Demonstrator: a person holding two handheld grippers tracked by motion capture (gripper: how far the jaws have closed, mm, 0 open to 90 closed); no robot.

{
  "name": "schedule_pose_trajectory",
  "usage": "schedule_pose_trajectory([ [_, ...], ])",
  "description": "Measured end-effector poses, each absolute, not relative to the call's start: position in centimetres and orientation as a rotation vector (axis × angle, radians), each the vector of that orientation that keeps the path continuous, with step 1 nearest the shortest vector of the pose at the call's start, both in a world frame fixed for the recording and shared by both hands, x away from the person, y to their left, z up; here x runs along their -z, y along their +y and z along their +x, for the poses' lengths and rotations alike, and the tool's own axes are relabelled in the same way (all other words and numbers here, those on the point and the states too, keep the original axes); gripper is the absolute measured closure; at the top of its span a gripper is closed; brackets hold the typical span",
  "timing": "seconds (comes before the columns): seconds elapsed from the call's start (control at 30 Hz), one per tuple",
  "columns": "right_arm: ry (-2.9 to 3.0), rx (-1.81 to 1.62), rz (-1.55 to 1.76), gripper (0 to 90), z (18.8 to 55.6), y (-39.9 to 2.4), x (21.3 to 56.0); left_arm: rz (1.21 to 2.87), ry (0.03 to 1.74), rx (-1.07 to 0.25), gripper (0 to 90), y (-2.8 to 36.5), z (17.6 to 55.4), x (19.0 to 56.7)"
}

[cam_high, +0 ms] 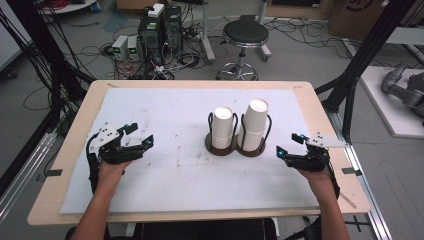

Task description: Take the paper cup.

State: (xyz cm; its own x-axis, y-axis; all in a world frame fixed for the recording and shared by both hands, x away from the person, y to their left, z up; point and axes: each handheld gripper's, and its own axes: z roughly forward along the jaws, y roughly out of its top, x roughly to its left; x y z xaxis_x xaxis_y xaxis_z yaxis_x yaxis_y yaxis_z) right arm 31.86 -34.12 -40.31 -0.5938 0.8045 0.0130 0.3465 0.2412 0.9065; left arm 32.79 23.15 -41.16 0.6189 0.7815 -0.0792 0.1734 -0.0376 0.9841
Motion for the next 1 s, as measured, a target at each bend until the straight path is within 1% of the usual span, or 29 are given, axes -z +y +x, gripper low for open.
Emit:
schedule_pose_trajectory([
  [0.47,2.046,-1.351,1.044,20.7,31.9,-33.8,40.4,1.577,0.834,-0.575,20.5,22.7,33.5,41.5],
  [0.53,2.042,-1.370,1.025,27.8,31.8,-33.6,40.2,1.580,0.828,-0.574,20.5,22.6,33.4,41.5],
  [0.6,2.037,-1.383,1.007,29.6,31.7,-33.3,40.0,1.579,0.827,-0.575,20.5,22.6,33.3,41.4],
  [0.63,2.035,-1.389,0.997,34.2,31.6,-33.1,39.8,1.574,0.825,-0.573,20.5,22.5,33.2,41.4],
  [0.7,2.042,-1.407,0.976,47.2,31.5,-32.8,39.5,1.571,0.824,-0.570,20.5,22.5,33.1,41.4],
  [0.77,2.057,-1.404,0.961,54.9,31.4,-32.4,39.3,1.576,0.819,-0.565,20.5,22.5,32.9,41.4],
  [0.8,2.057,-1.404,0.961,54.9,31.4,-32.4,39.3,1.579,0.817,-0.558,20.5,22.4,32.9,41.4],
  [0.83,2.069,-1.402,0.941,65.7,31.2,-31.9,39.0,1.582,0.812,-0.556,20.9,22.3,32.8,41.4],
  [0.87,2.069,-1.402,0.941,65.7,31.2,-31.9,39.0,1.583,0.810,-0.555,20.9,22.3,32.8,41.4],
  [0.97,2.078,-1.427,0.875,76.0,30.9,-30.7,38.6,1.577,0.805,-0.542,20.9,22.1,33.1,41.1],
  [1.0,2.080,-1.435,0.863,77.9,30.9,-30.4,38.5,1.577,0.805,-0.542,20.9,22.1,33.1,41.1],
])
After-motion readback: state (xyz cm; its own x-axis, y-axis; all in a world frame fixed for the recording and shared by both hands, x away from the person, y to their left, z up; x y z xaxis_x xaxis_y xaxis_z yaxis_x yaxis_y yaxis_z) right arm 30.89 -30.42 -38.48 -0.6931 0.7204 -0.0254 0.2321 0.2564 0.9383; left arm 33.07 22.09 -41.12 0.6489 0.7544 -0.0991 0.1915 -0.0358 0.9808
